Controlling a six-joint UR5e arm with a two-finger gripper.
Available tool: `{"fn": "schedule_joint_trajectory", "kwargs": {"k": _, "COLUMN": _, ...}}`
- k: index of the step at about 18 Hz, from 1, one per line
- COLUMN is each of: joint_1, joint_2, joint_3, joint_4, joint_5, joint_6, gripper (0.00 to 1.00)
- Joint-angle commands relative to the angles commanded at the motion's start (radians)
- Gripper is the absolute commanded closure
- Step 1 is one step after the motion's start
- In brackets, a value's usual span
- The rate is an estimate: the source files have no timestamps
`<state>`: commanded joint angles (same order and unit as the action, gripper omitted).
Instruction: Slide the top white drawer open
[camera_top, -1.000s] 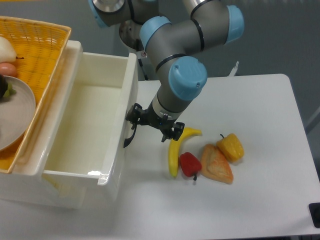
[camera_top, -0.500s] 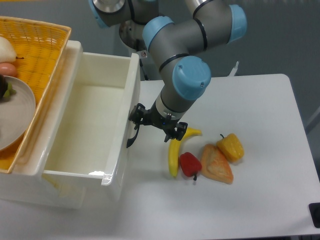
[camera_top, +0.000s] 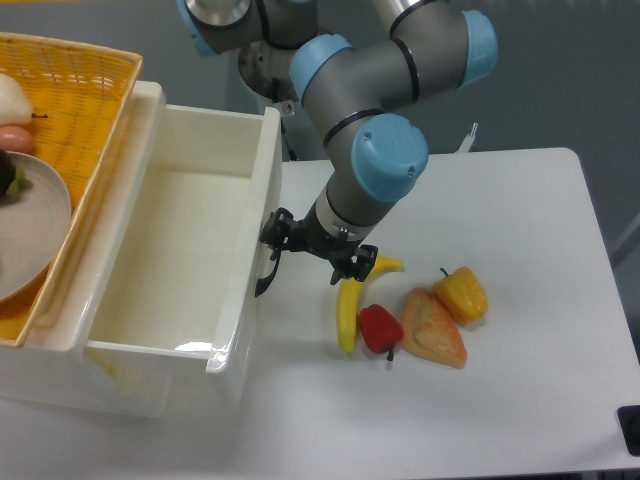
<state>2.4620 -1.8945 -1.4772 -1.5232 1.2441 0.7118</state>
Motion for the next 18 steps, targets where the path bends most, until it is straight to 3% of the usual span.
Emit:
{"fn": "schedule_joint_trajectory", "kwargs": {"k": 11, "joint_1": 0.043, "joint_2": -0.002, "joint_3": -0.005, "joint_4": -0.058, "joint_5": -0.044, "joint_6": -0.002, "gripper": 0.00}}
{"fn": "schedule_joint_trajectory", "kwargs": {"k": 18, "joint_1": 0.064, "joint_2": 0.008, "joint_3": -0.005, "joint_4": -0.063, "joint_5": -0.071, "joint_6": 0.005, "gripper": 0.00}}
